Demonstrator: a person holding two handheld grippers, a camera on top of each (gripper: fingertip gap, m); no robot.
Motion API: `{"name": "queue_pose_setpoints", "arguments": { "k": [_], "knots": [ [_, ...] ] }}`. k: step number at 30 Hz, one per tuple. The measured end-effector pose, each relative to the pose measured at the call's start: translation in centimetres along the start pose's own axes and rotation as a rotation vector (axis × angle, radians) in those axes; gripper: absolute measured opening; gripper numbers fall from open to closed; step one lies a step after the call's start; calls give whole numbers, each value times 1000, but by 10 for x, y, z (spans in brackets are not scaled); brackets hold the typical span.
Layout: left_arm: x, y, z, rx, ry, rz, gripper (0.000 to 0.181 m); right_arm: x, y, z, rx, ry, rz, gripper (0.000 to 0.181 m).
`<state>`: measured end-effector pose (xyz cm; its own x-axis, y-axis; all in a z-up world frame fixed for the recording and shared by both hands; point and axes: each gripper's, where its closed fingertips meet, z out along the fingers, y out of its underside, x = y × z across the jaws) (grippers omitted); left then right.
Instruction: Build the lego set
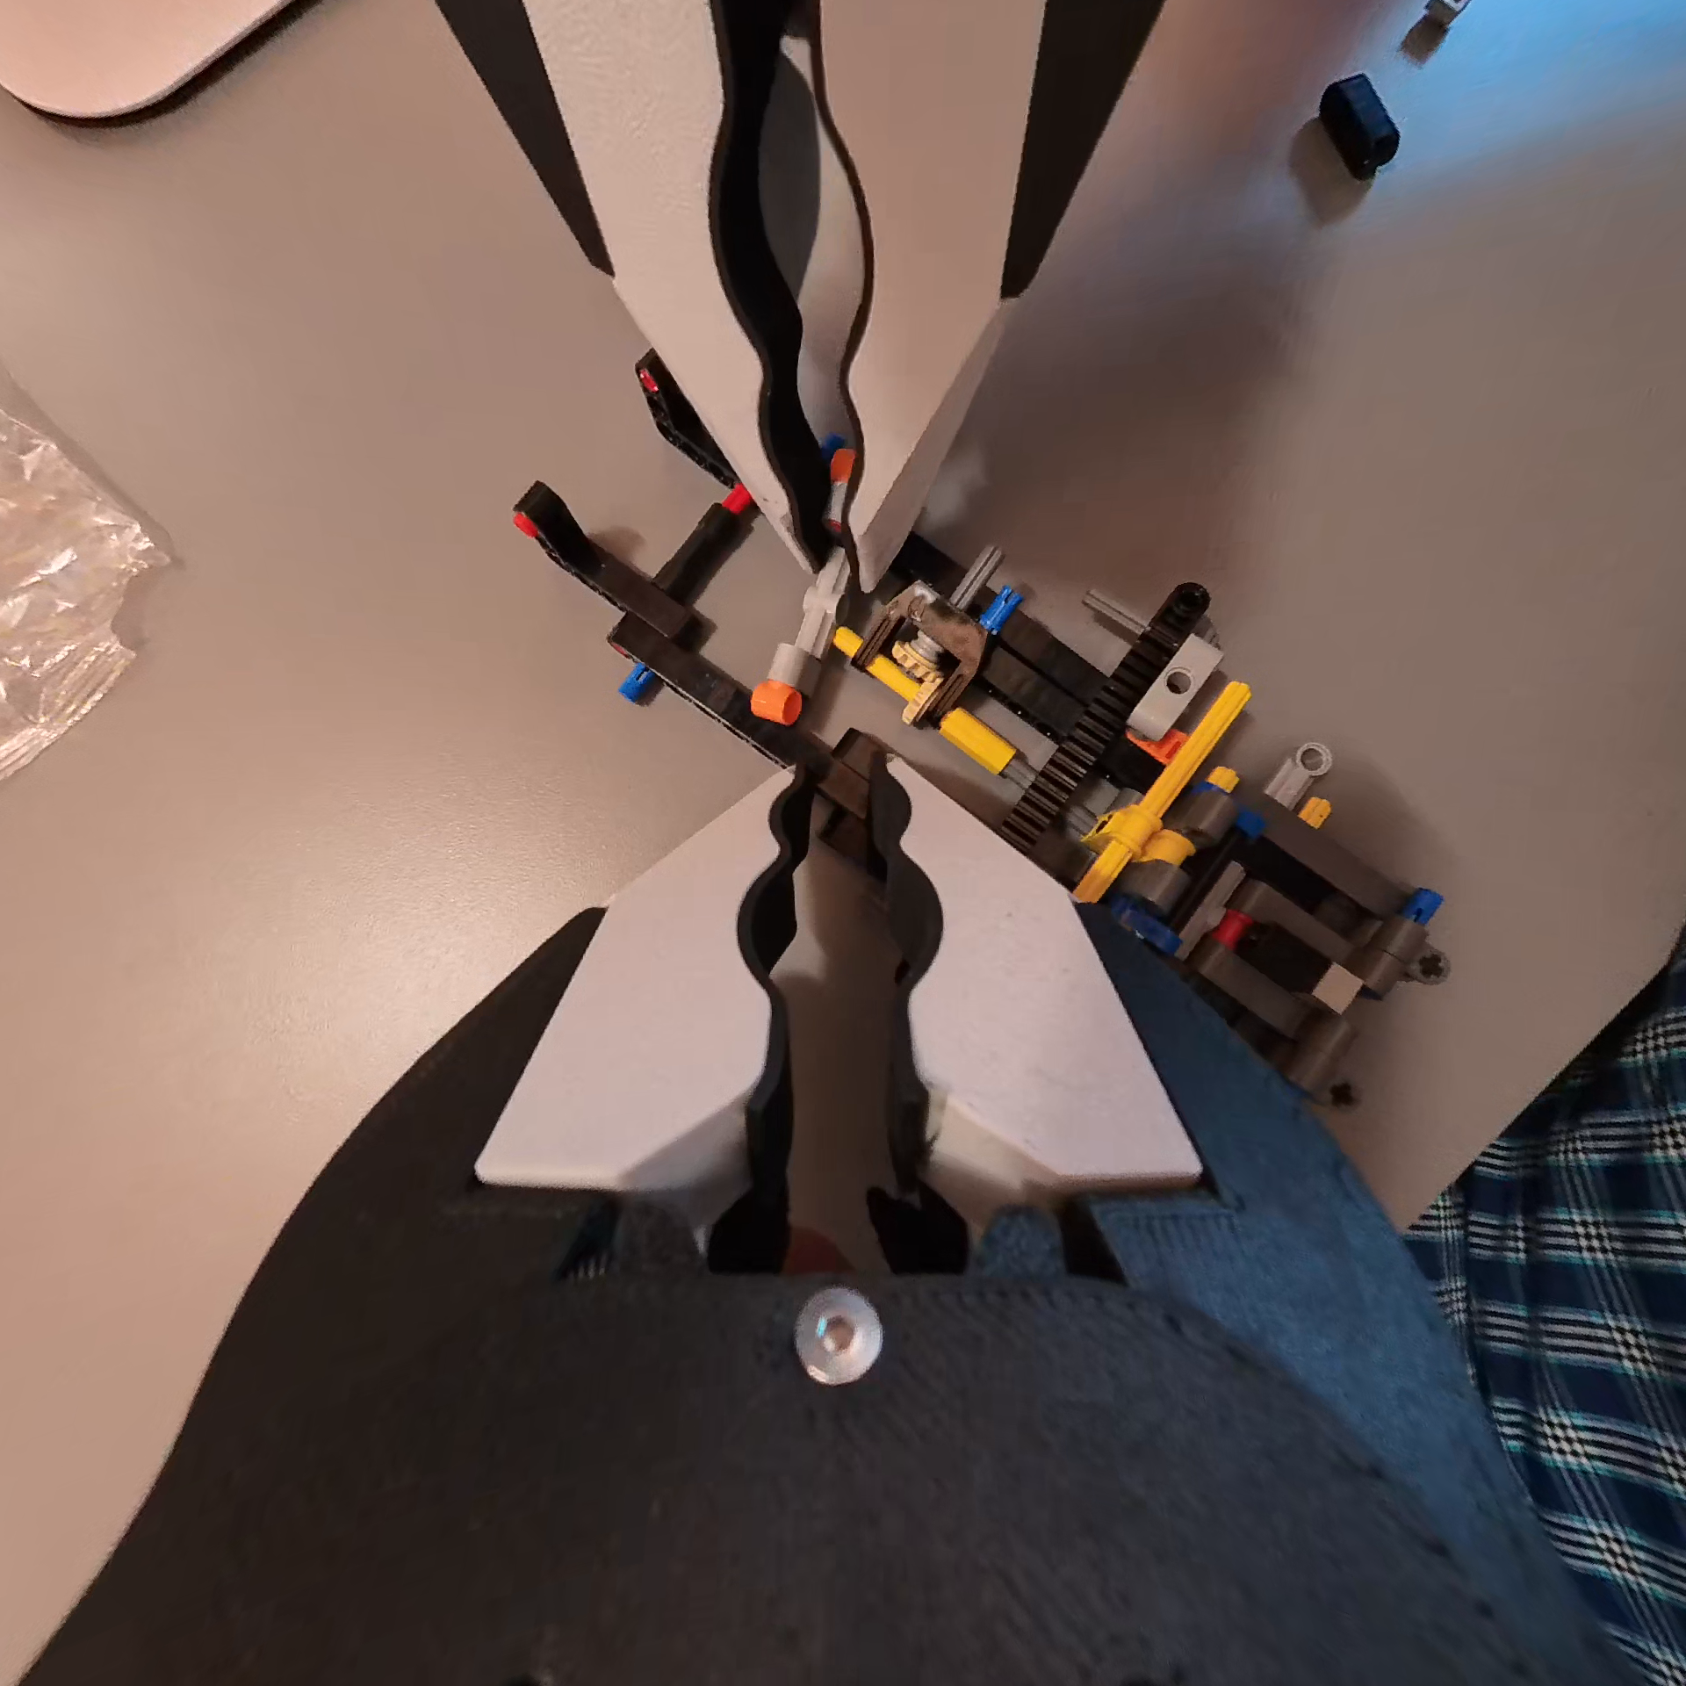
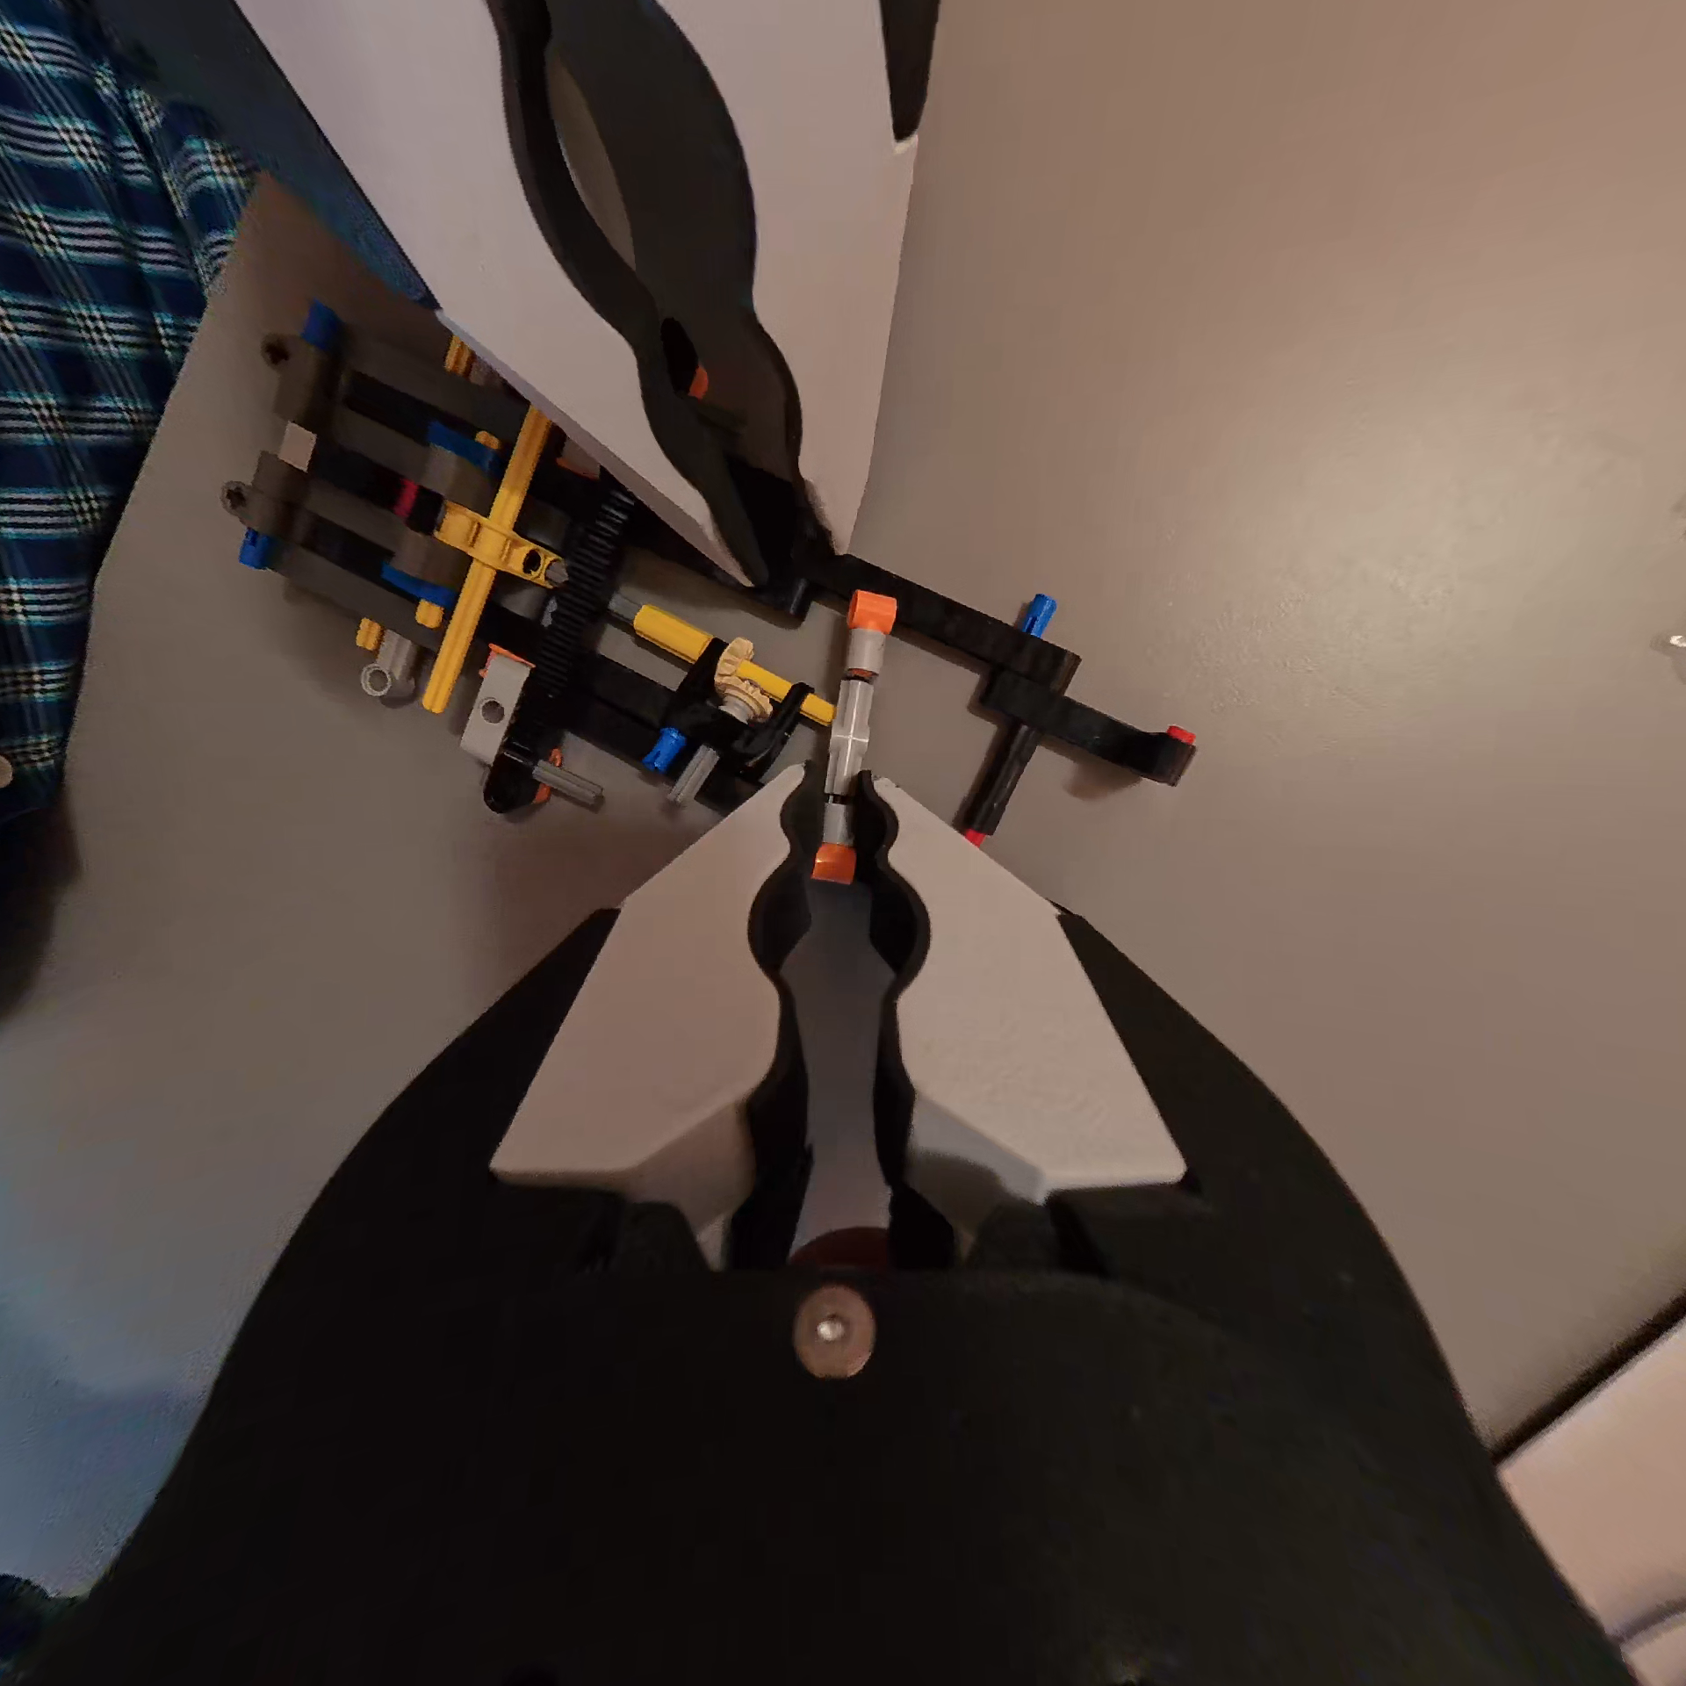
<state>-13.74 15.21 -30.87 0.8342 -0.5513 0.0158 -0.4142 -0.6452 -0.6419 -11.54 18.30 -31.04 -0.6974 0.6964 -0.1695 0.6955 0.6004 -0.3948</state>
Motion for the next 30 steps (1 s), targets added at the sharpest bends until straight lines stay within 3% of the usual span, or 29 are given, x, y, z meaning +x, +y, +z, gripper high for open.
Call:
{"name": "queue_pose_setpoints", "arguments": {
  "k": [11, 30],
  "knots": [
    [-2, 1, 0, 14, -3, -18, 9, 1, -1, 0, -56, 4, -111, 3],
    [-3, 5, -4, 34, -22, -41, 10, 0, -6, 5, -53, 88, -76, 3]
  ]
}}
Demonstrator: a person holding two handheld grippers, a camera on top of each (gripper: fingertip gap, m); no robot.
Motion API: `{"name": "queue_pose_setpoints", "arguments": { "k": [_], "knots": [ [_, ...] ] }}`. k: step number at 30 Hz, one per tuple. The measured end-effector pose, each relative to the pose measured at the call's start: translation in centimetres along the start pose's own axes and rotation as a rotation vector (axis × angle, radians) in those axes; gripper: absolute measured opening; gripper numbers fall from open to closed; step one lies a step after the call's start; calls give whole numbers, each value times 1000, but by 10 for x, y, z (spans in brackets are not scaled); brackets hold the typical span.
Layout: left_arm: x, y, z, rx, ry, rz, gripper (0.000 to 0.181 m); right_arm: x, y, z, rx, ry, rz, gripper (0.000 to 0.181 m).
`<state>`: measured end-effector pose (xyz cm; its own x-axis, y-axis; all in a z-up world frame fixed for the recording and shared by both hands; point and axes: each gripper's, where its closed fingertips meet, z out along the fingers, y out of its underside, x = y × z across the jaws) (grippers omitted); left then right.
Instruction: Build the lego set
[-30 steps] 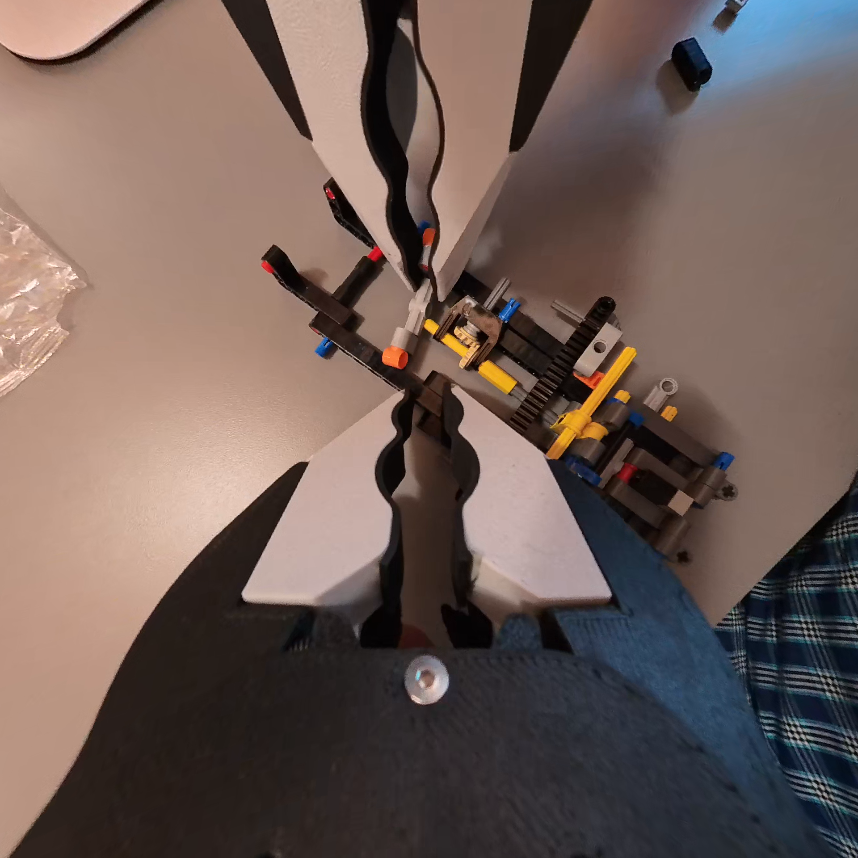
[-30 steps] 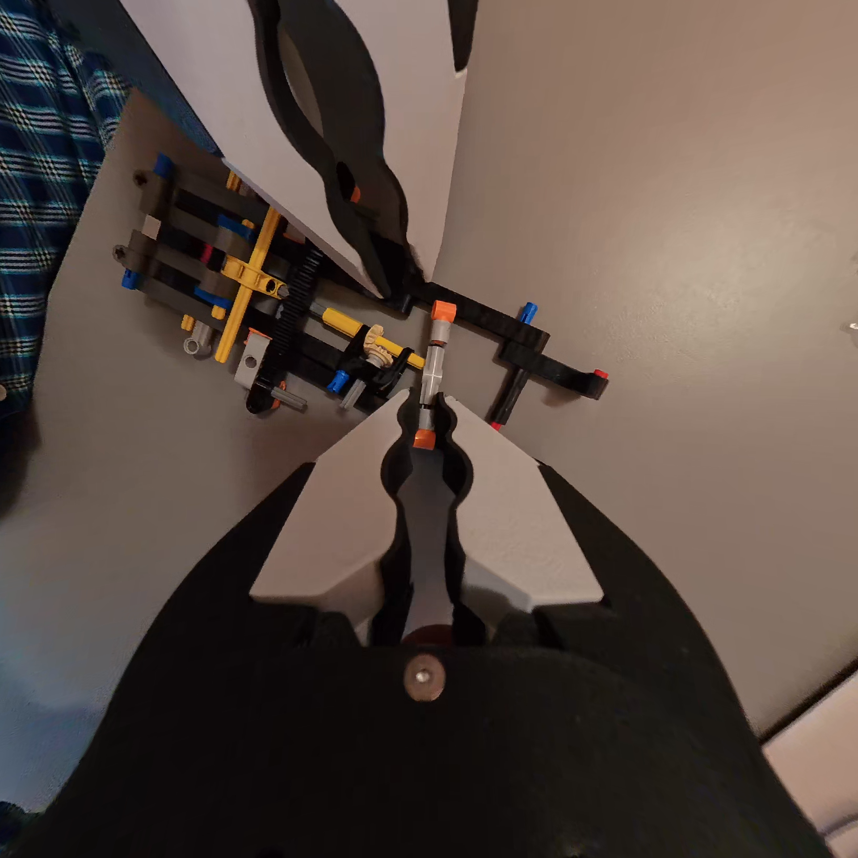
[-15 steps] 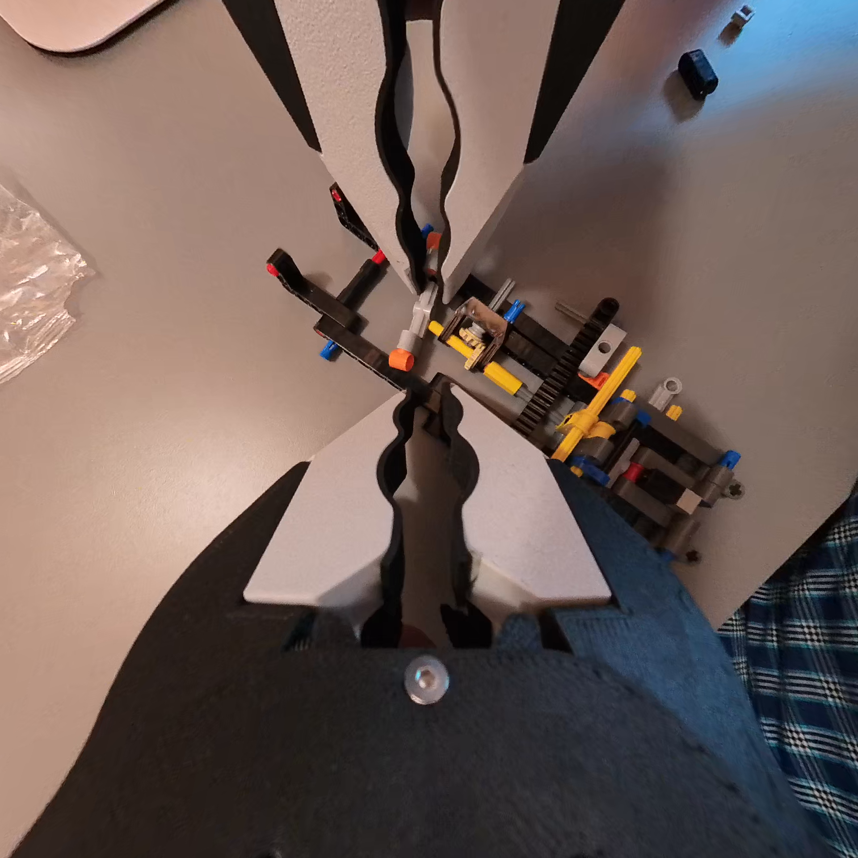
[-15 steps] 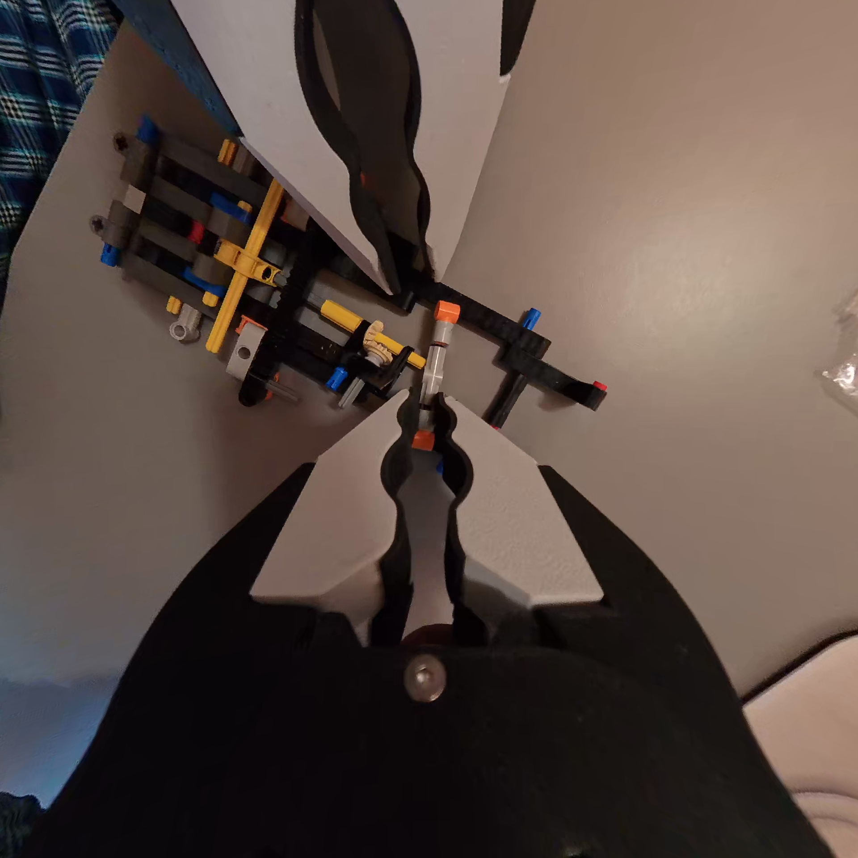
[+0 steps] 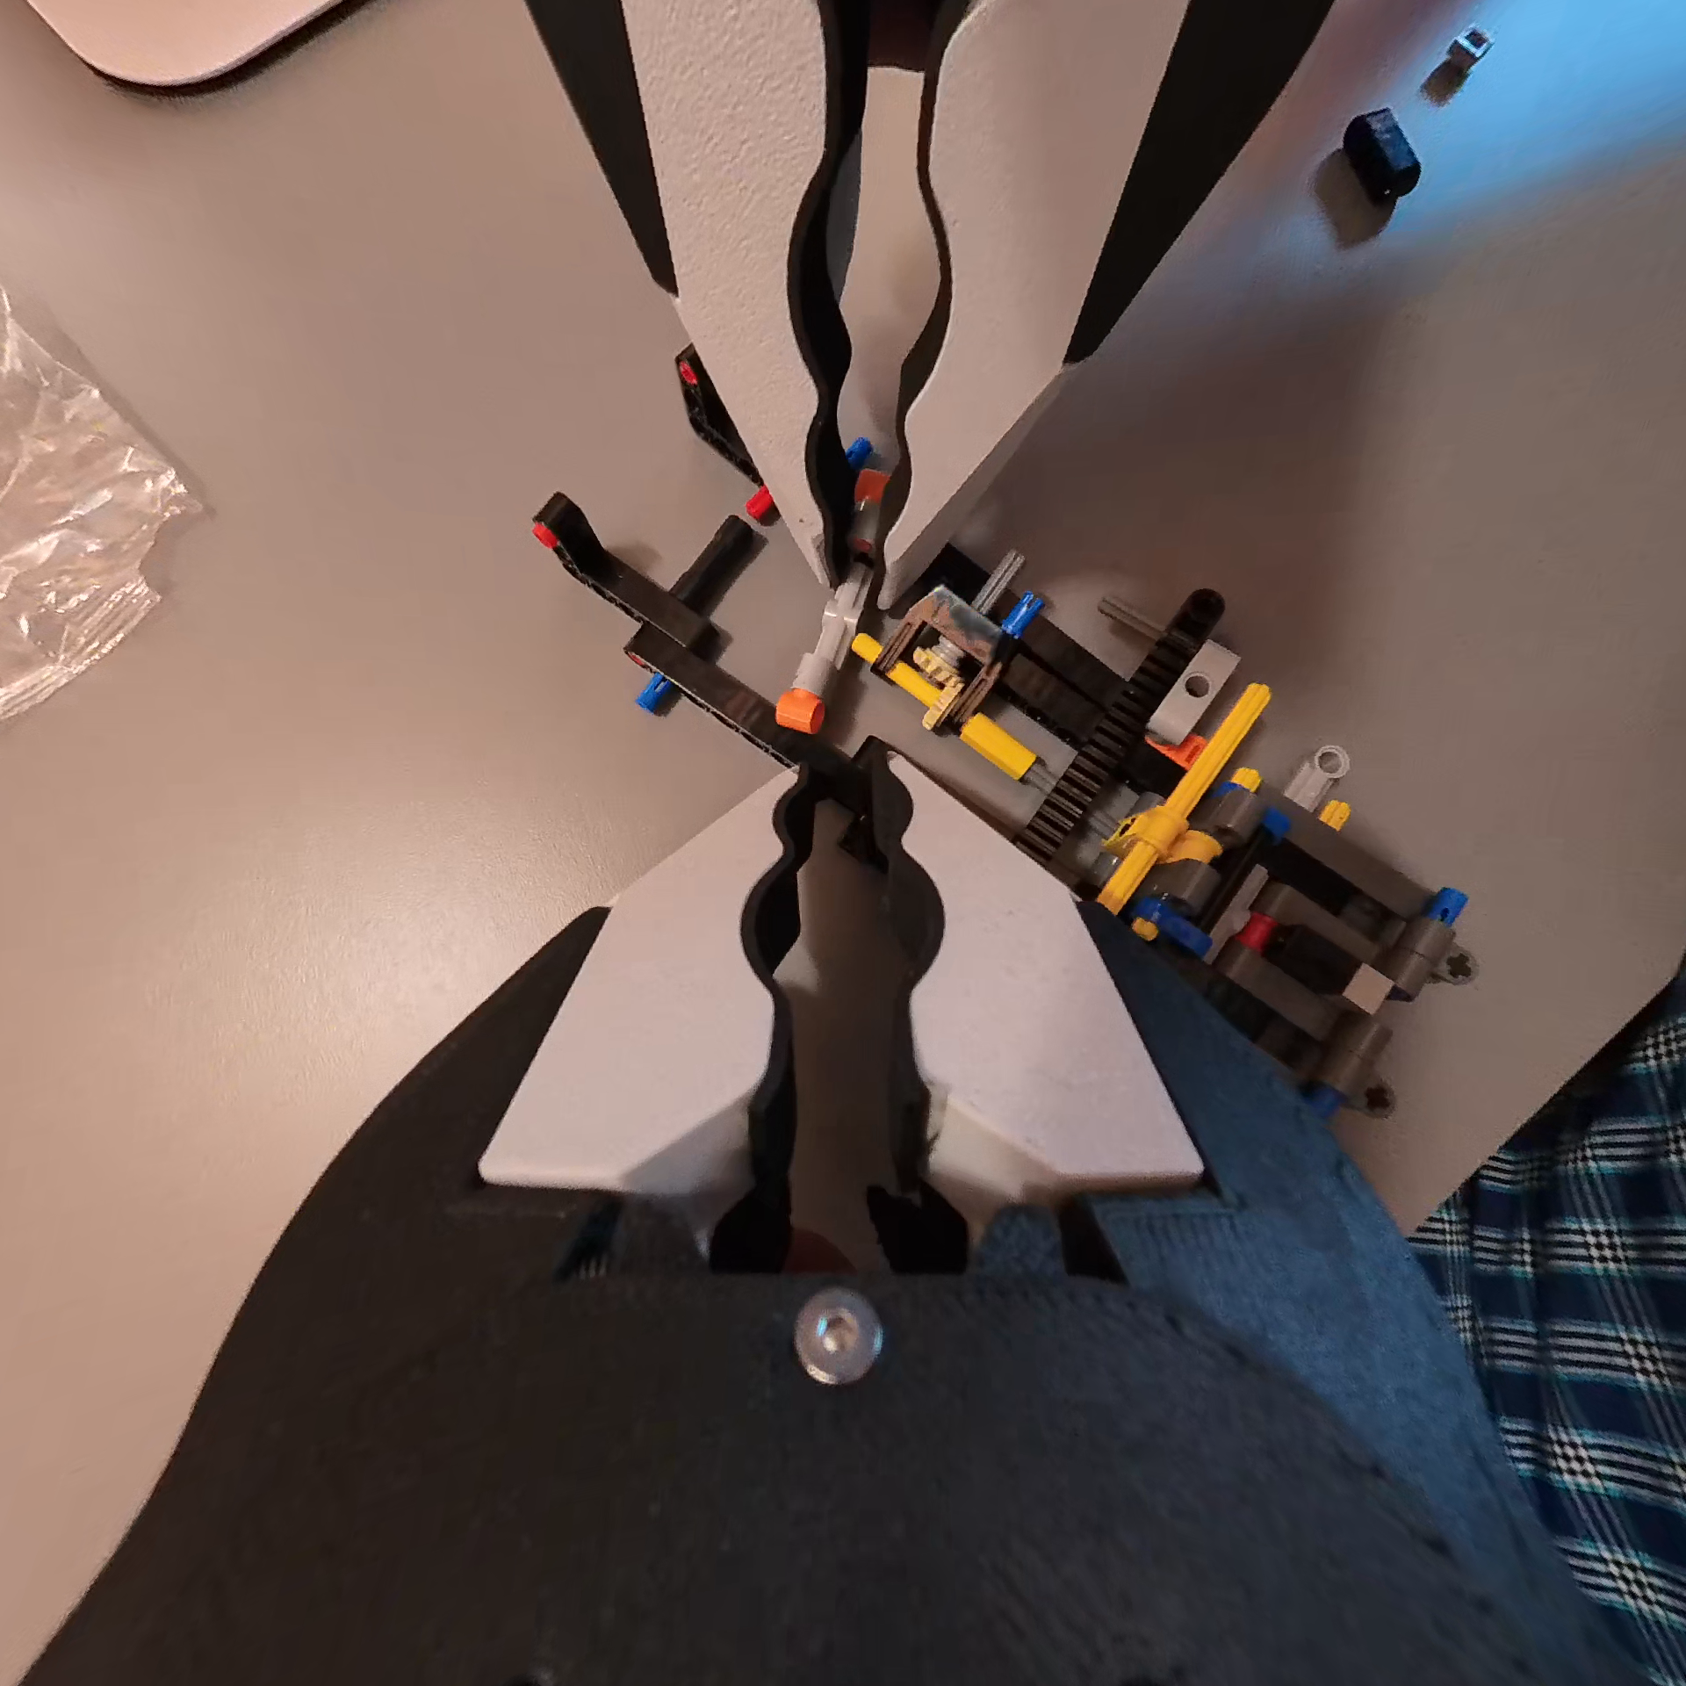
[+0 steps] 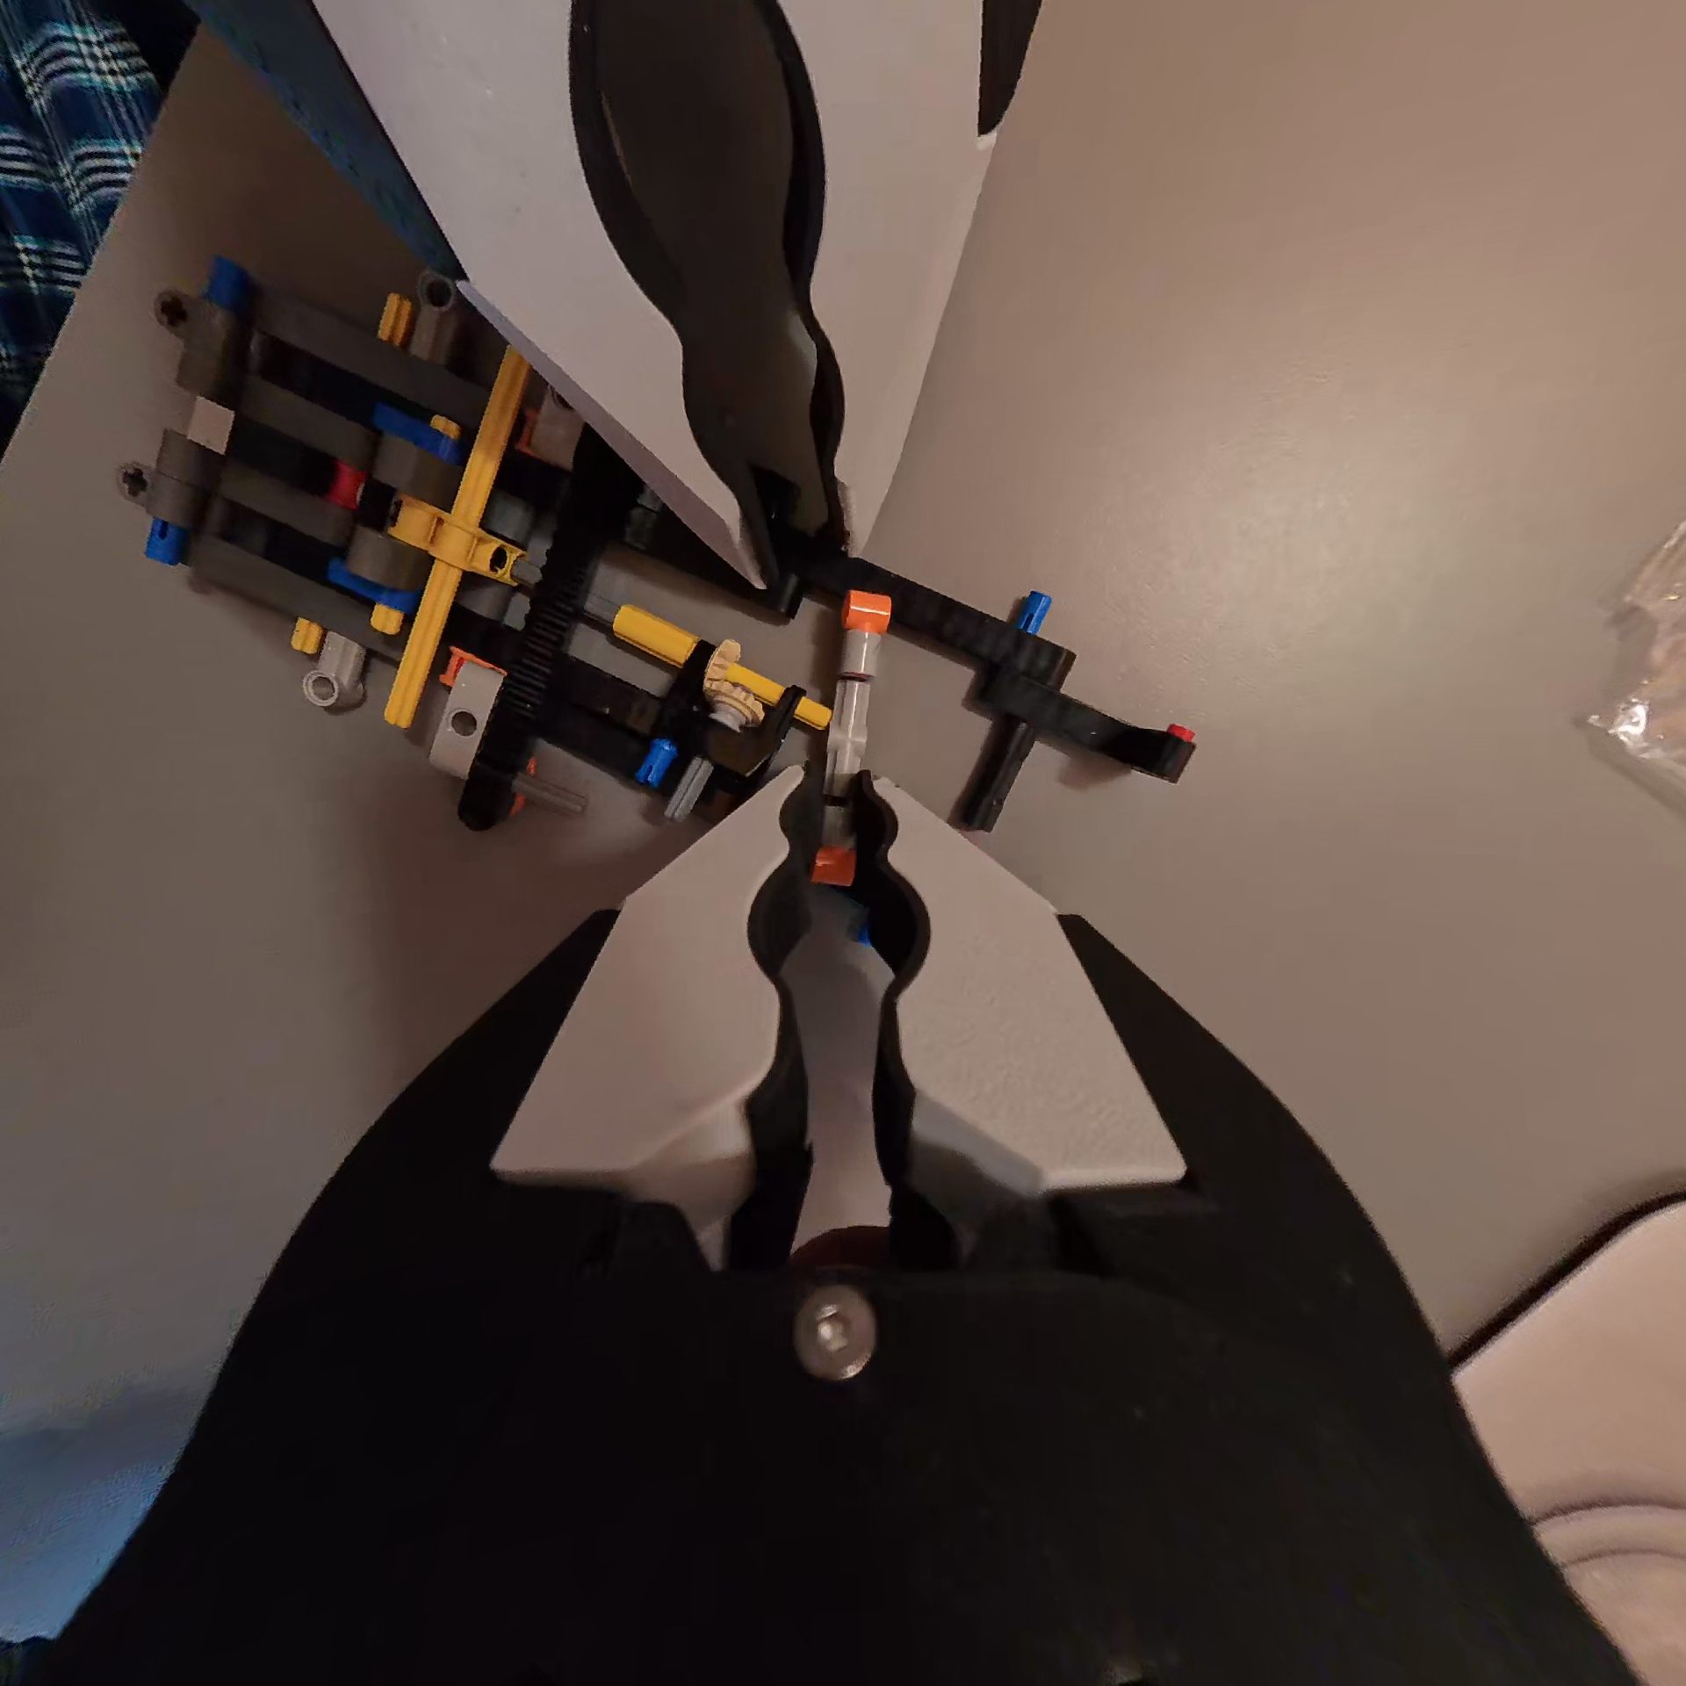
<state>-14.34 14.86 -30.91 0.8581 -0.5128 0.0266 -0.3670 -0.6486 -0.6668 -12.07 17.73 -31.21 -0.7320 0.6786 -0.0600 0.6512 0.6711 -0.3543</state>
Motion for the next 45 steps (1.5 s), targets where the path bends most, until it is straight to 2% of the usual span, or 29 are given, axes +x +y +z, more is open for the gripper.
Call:
{"name": "queue_pose_setpoints", "arguments": {
  "k": [18, 22, 28, 32, 34, 41, 45],
  "knots": [
    [-2, 1, -1, 45, -19, -25, 6, 1, -4, 2, 78, 113, 31, 2],
    [-4, 0, 0, 61, -24, -34, 7, 1, -4, 3, 33, 131, -20, 3],
    [-4, 0, 0, 57, -44, -21, 8, 0, -3, 4, -101, 72, -110, 3],
    [-5, 0, 0, 59, -50, -23, 8, 3, -2, 4, -135, 48, -203, 3],
    [-5, 0, 0, 60, -50, -24, 9, 6, -2, 5, -154, 46, -191, 3],
    [-5, 1, -1, 70, -63, -27, 10, 6, -4, 6, -63, 34, -75, 3],
    [-5, 1, -1, 70, -75, -17, 9, 5, -5, 7, -48, 49, -79, 3]
  ]
}}
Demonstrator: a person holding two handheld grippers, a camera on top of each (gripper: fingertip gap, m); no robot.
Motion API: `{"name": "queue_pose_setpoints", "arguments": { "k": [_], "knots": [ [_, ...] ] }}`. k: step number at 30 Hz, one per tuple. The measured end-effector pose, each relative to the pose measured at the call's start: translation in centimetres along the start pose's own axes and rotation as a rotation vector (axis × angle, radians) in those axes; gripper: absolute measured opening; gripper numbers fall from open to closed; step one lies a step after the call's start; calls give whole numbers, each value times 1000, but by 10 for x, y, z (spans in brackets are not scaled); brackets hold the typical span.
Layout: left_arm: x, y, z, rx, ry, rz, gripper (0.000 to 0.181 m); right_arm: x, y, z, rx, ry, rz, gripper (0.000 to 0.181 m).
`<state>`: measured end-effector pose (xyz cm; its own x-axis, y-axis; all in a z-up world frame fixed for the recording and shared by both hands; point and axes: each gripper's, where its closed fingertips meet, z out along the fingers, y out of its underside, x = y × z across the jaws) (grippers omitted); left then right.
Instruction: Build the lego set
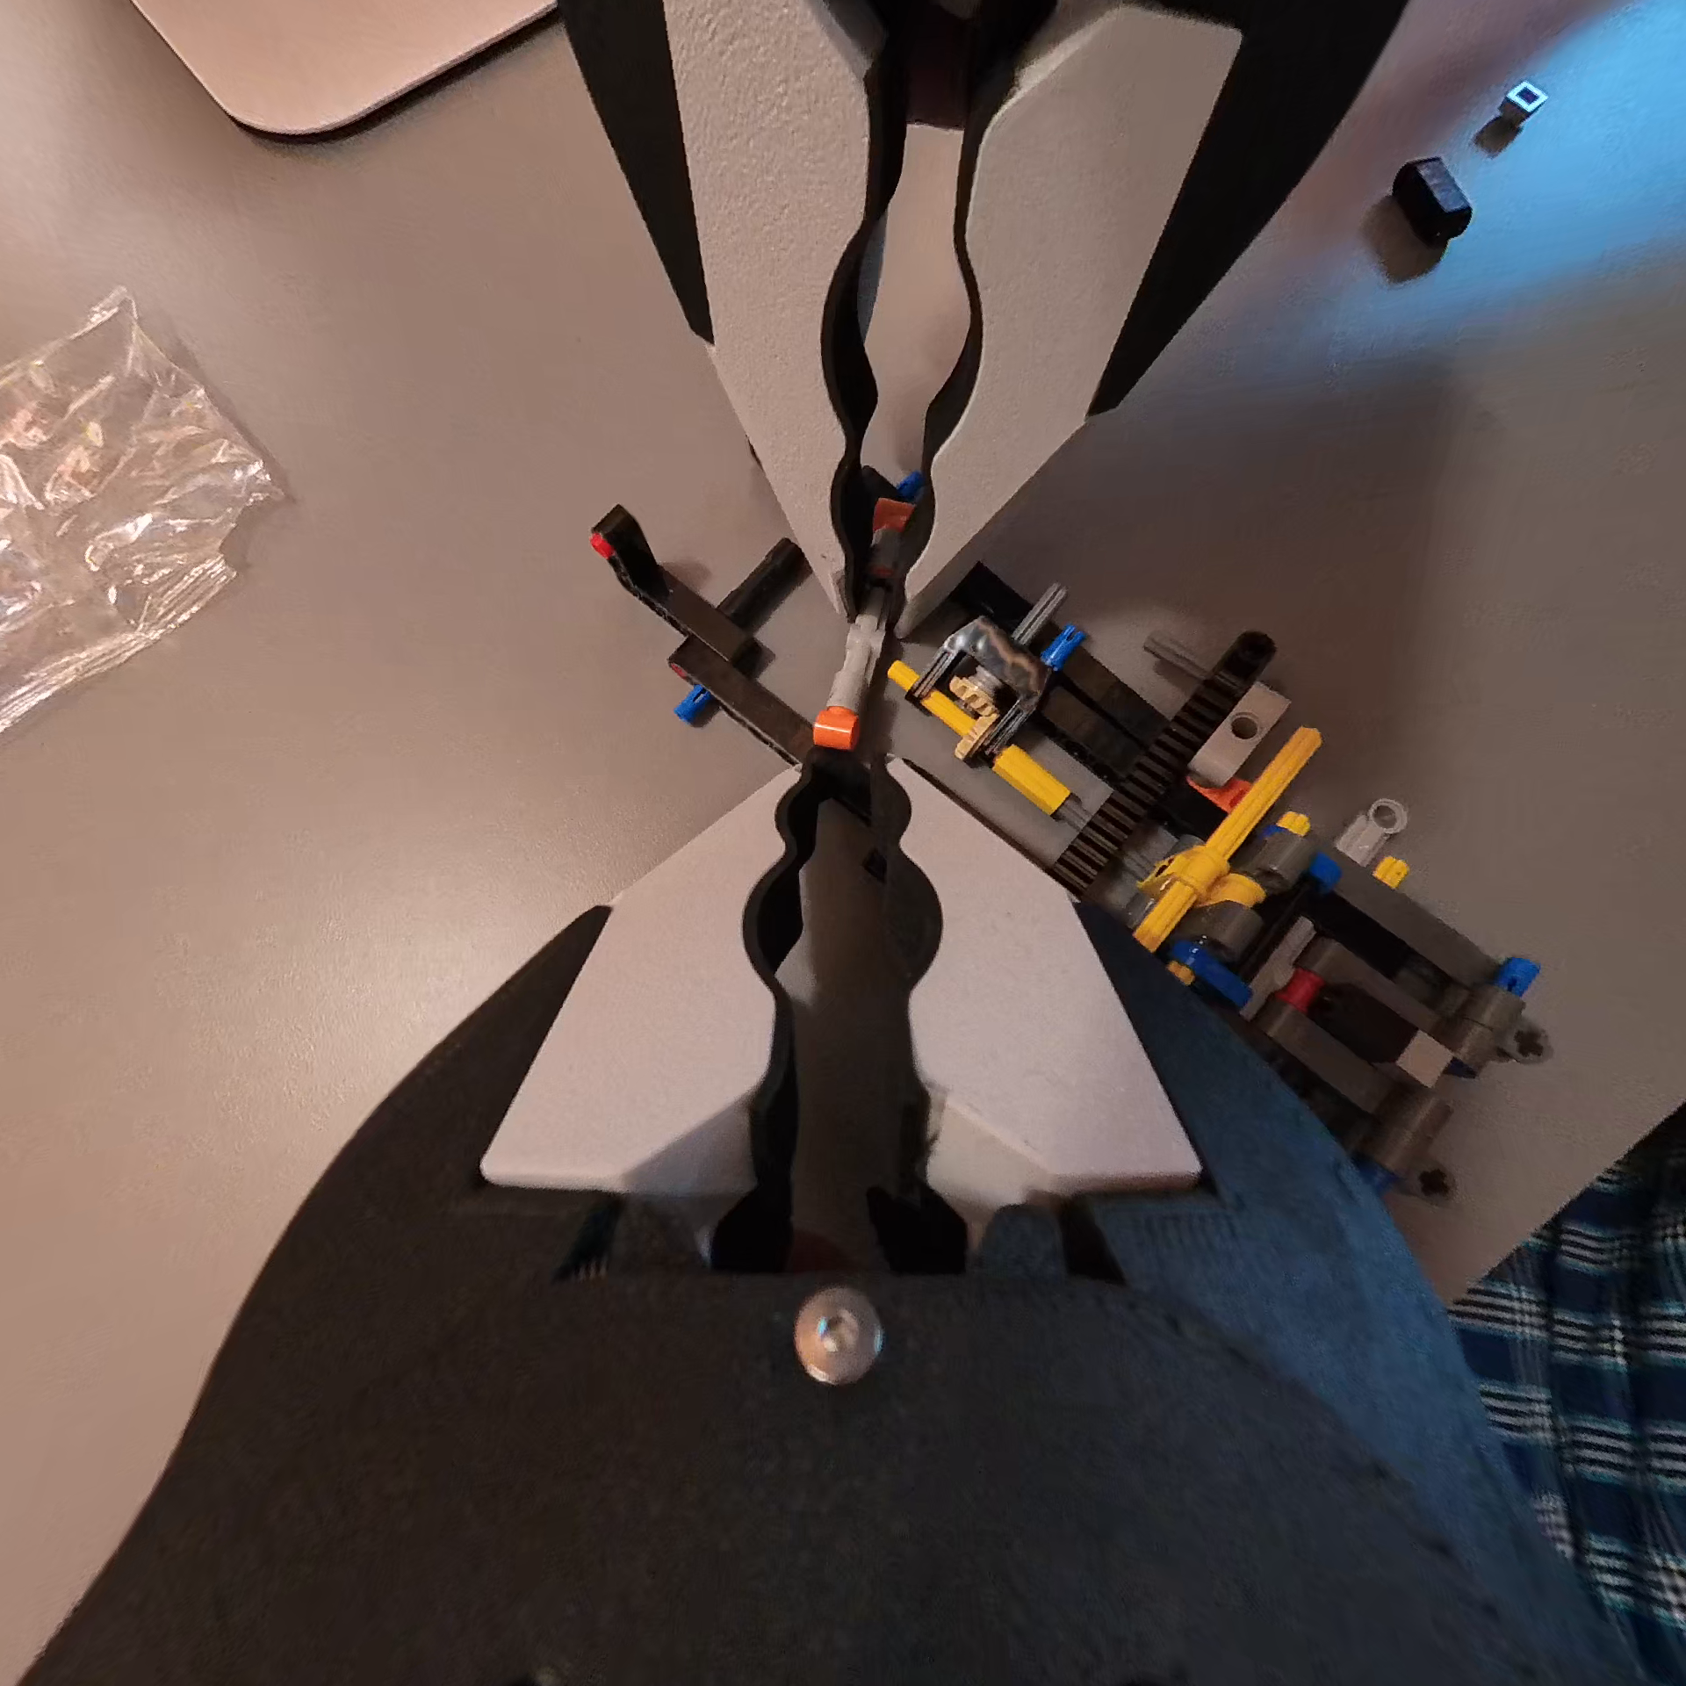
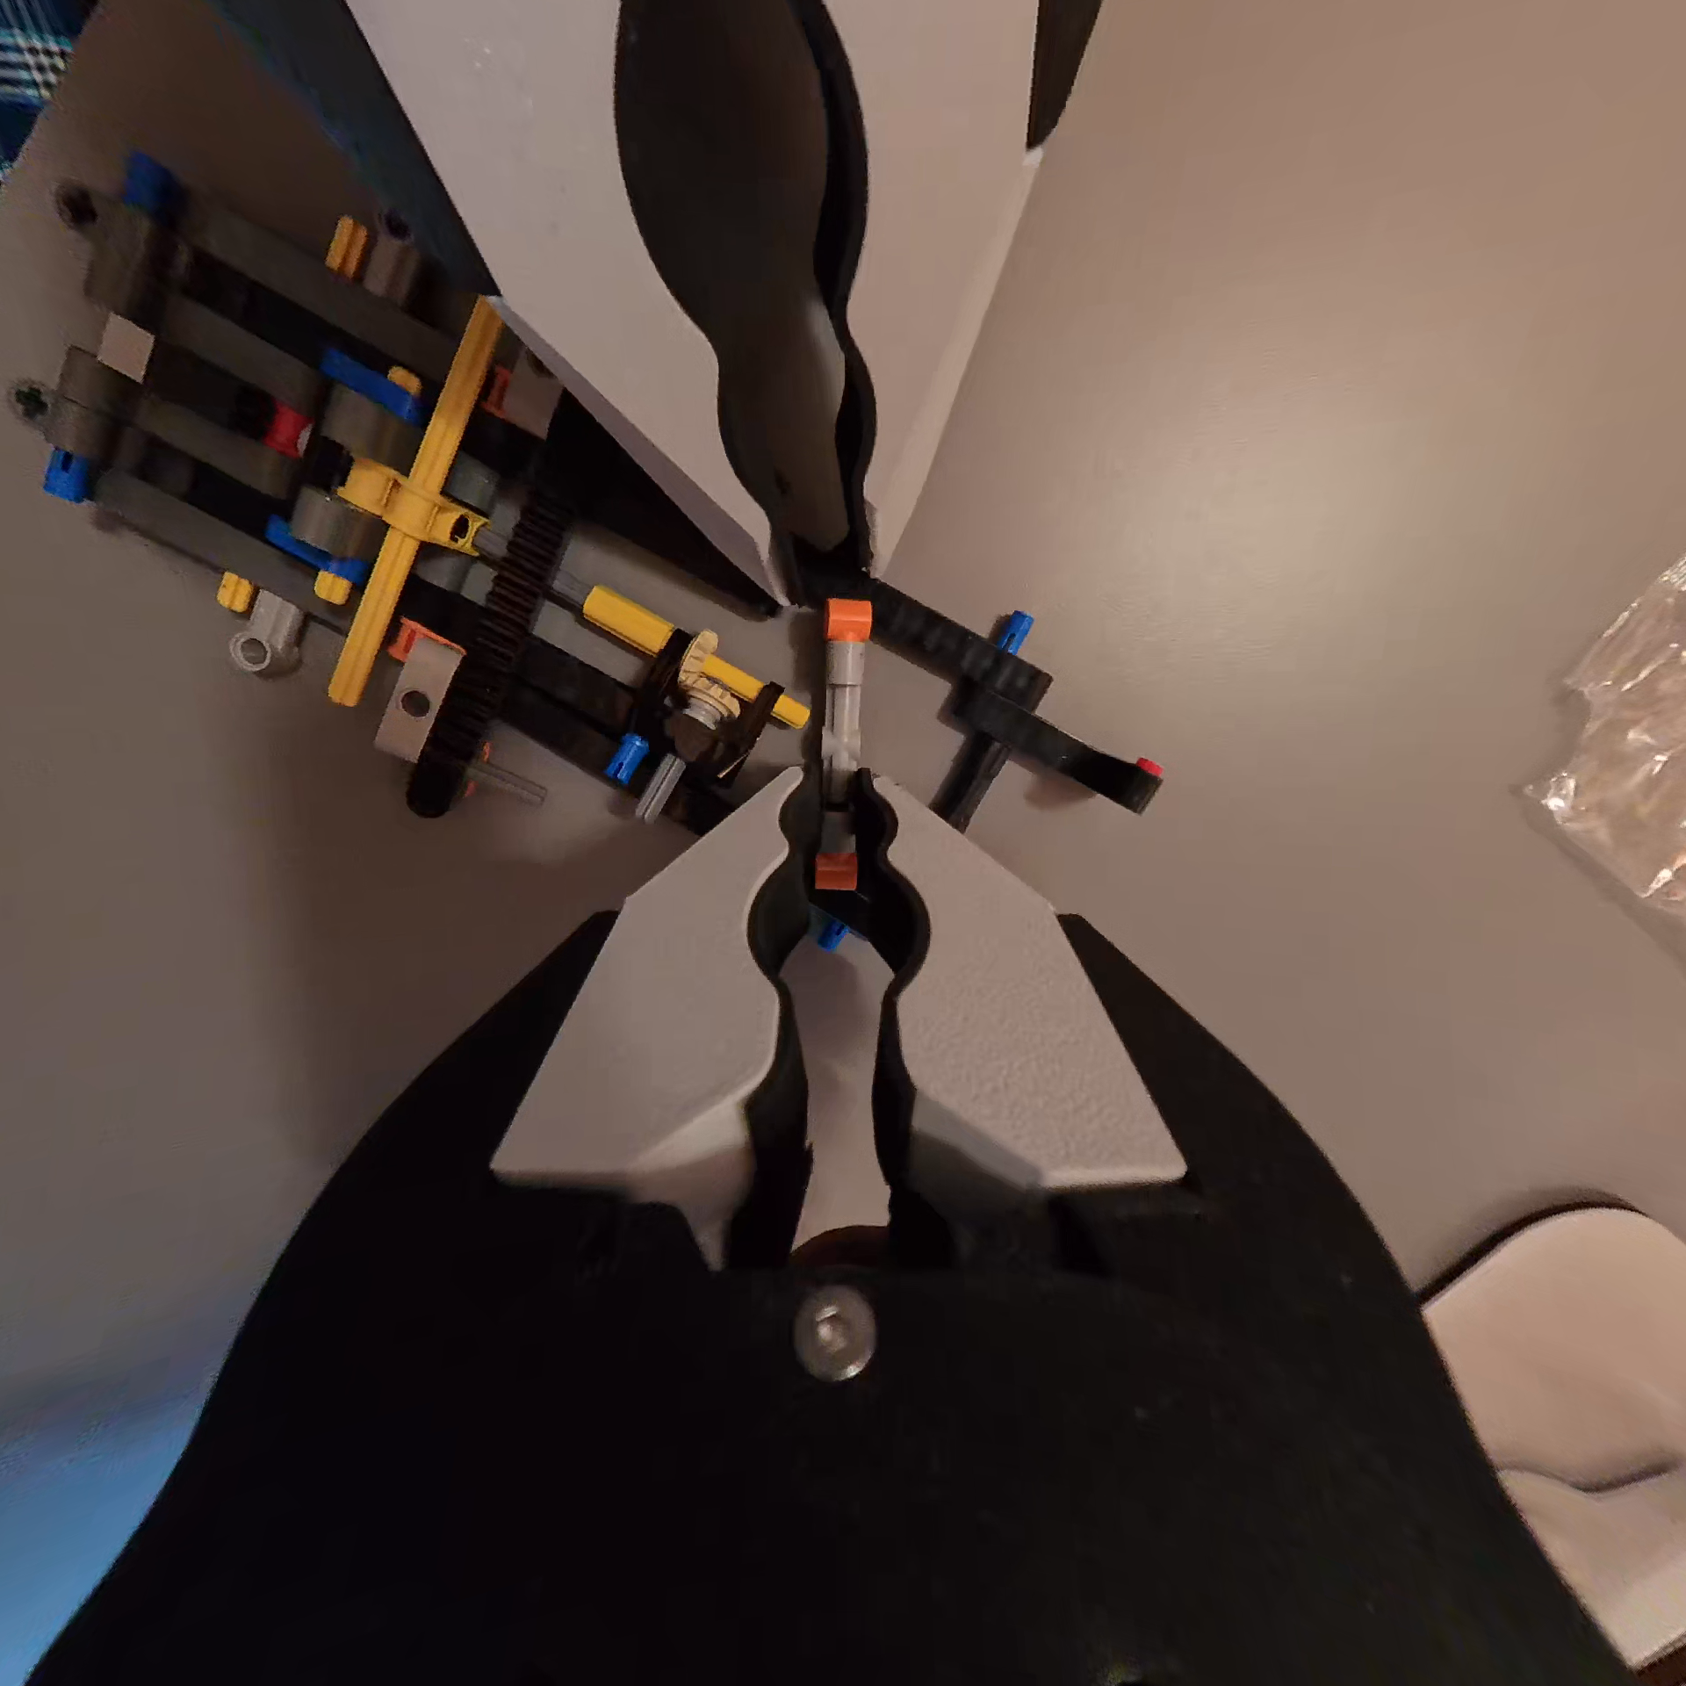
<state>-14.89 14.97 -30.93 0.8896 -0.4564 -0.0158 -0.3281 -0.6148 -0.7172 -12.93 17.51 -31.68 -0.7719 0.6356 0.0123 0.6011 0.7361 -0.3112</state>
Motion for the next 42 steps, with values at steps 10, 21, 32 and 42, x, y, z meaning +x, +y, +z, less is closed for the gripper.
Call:
{"name": "queue_pose_setpoints", "arguments": {
  "k": [10, 21, 32, 42],
  "knots": [
    [-2, 2, -2, -8, 1, -24, 9, 2, -4, 1, 27, 36, -151, 3],
    [-3, 6, -1, 2, 4, -57, 12, 2, -11, 3, 120, -12, -106, 3],
    [0, 9, -6, 15, 17, -57, 12, -2, -15, 5, 131, 45, -16, 4],
    [10, 15, -12, -6, 76, -55, 23, -2, -15, 5, 140, 68, 34, 3]
  ]
}}
